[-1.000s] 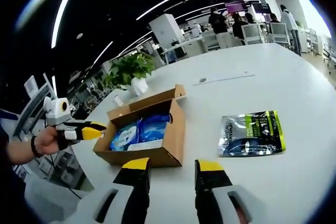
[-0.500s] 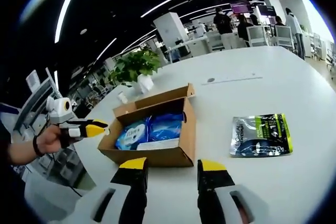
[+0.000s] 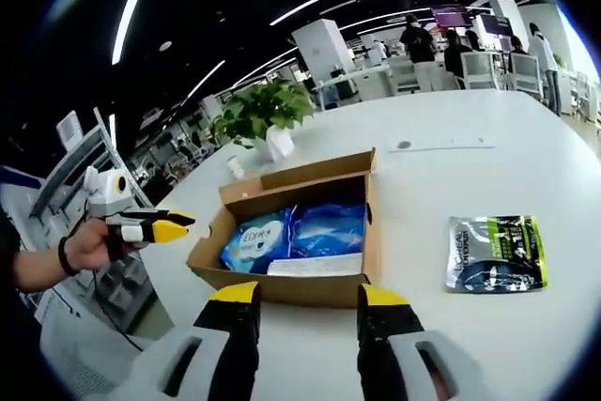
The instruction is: Operate the shoe box by opening the lid, removing the specified soft item, and placing it in the target area until the item is outside and the box remains undamaged.
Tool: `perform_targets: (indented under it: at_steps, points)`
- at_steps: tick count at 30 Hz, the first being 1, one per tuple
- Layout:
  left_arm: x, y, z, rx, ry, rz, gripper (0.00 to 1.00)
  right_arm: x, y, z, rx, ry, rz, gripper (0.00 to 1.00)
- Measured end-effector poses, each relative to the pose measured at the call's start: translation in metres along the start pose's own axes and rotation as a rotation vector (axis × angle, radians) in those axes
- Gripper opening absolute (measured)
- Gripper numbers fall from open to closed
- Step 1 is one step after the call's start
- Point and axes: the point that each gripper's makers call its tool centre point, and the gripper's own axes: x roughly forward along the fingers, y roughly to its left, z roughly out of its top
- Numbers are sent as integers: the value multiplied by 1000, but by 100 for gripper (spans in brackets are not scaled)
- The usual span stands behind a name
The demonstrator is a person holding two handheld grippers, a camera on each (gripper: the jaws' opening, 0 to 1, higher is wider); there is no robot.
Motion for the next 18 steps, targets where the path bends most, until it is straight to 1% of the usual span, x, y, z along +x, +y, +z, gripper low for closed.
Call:
perform_targets:
  at_steps: [7, 11, 14, 16, 18]
  points:
    - [-13, 4, -10, -10, 13, 12, 31, 8, 13, 1, -37, 12, 24, 40]
    - [-19, 6, -13, -17, 15, 17, 32, 16, 22, 2, -75, 35, 41, 40]
    - [-21, 6, -15, -19, 17, 19, 32, 22, 31, 5, -84, 40, 54, 40]
    - [-22, 8, -16, -23, 16, 21, 32, 30, 30, 12, -91, 45, 62, 40]
    - [-24, 9, -17, -28, 15, 22, 32, 38, 34, 17, -98, 46, 70, 39]
